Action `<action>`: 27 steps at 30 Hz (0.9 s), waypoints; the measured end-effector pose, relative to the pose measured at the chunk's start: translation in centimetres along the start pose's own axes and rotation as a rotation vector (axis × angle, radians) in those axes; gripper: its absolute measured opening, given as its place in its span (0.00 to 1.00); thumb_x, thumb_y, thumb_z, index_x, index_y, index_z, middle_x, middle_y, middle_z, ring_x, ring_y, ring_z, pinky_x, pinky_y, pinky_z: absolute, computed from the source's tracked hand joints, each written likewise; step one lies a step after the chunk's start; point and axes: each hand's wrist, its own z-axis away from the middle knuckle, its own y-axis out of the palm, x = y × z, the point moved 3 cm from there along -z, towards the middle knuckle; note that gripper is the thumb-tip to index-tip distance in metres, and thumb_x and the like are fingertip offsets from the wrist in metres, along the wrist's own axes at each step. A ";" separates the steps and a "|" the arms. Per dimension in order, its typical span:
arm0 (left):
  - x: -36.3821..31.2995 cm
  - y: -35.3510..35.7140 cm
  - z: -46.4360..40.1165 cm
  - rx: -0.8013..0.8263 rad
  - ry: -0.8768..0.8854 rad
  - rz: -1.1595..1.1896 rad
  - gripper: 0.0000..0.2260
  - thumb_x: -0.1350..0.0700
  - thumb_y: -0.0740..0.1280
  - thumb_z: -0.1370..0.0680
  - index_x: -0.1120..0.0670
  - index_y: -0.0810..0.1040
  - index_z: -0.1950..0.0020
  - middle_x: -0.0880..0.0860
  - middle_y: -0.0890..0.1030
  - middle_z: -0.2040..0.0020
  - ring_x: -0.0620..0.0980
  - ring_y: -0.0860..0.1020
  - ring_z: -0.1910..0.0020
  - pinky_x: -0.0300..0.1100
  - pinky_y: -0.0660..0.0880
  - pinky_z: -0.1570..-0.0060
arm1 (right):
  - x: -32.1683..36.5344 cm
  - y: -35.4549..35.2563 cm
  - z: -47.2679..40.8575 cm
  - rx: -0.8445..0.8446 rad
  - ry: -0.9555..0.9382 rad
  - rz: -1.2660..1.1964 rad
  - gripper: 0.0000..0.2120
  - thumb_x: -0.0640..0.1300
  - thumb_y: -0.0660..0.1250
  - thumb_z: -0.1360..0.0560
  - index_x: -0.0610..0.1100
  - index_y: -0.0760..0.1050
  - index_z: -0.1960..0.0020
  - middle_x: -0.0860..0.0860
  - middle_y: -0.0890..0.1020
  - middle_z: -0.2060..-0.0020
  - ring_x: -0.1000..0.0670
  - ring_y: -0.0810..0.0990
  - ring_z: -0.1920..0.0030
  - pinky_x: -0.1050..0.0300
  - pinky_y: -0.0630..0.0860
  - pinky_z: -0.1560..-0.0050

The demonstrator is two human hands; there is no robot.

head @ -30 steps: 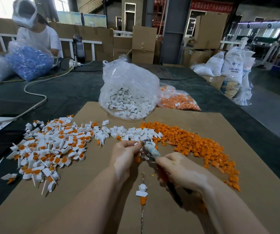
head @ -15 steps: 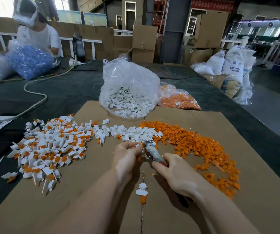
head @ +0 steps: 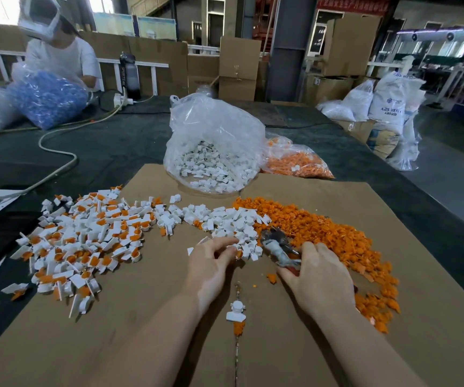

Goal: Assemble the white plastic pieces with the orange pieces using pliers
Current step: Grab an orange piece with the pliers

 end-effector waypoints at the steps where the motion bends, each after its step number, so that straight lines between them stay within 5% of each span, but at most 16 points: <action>1: 0.0 0.0 0.0 0.009 0.019 -0.027 0.10 0.58 0.63 0.21 0.53 0.80 0.42 0.47 0.78 0.44 0.41 0.73 0.43 0.20 0.62 0.52 | -0.2 0.3 -0.1 0.010 -0.004 0.054 0.25 0.66 0.58 0.26 0.48 0.67 0.41 0.51 0.73 0.43 0.51 0.71 0.42 0.58 0.68 0.44; 5: 0.2 0.0 -0.1 0.044 0.065 -0.093 0.11 0.58 0.61 0.20 0.52 0.80 0.42 0.44 0.76 0.47 0.38 0.70 0.46 0.13 0.59 0.57 | 0.1 0.2 0.0 -0.042 0.000 0.178 0.29 0.68 0.60 0.29 0.47 0.72 0.38 0.48 0.74 0.40 0.46 0.70 0.38 0.46 0.59 0.33; 8: 0.4 0.3 -0.2 0.074 0.072 -0.105 0.11 0.58 0.61 0.20 0.51 0.80 0.42 0.41 0.76 0.48 0.37 0.71 0.47 0.14 0.60 0.57 | 1.8 0.0 0.5 -0.295 -0.183 -0.145 0.19 0.48 0.77 0.33 0.41 0.80 0.45 0.45 0.81 0.52 0.42 0.79 0.51 0.42 0.74 0.47; 11: 0.2 0.3 -0.2 0.094 0.075 -0.100 0.10 0.59 0.62 0.21 0.51 0.81 0.44 0.42 0.78 0.50 0.38 0.74 0.49 0.17 0.63 0.55 | 4.1 0.2 1.4 -0.343 -0.367 -0.439 0.14 0.34 0.75 0.34 0.41 0.82 0.49 0.47 0.83 0.58 0.45 0.81 0.57 0.48 0.79 0.57; 17: 0.6 0.0 0.6 0.164 0.023 0.041 0.13 0.63 0.68 0.26 0.48 0.81 0.47 0.40 0.79 0.53 0.39 0.76 0.50 0.24 0.70 0.51 | 4.8 1.0 1.9 -0.325 -0.317 -0.627 0.05 0.34 0.74 0.33 0.41 0.80 0.61 0.51 0.81 0.66 0.50 0.79 0.62 0.58 0.76 0.62; 21: 0.6 0.3 0.8 0.191 0.101 -0.122 0.16 0.61 0.73 0.29 0.47 0.80 0.45 0.41 0.80 0.55 0.42 0.78 0.53 0.34 0.74 0.49 | 4.8 1.2 2.0 -0.300 -0.296 -0.645 0.04 0.34 0.72 0.31 0.41 0.80 0.60 0.50 0.81 0.65 0.50 0.78 0.61 0.58 0.74 0.61; 27: 0.7 0.2 0.8 0.145 0.115 -0.116 0.15 0.62 0.73 0.30 0.45 0.78 0.50 0.43 0.80 0.56 0.40 0.77 0.56 0.23 0.69 0.57 | 4.6 1.3 2.2 -0.299 -0.266 -0.654 0.05 0.33 0.71 0.30 0.40 0.81 0.56 0.49 0.82 0.61 0.49 0.80 0.58 0.59 0.75 0.58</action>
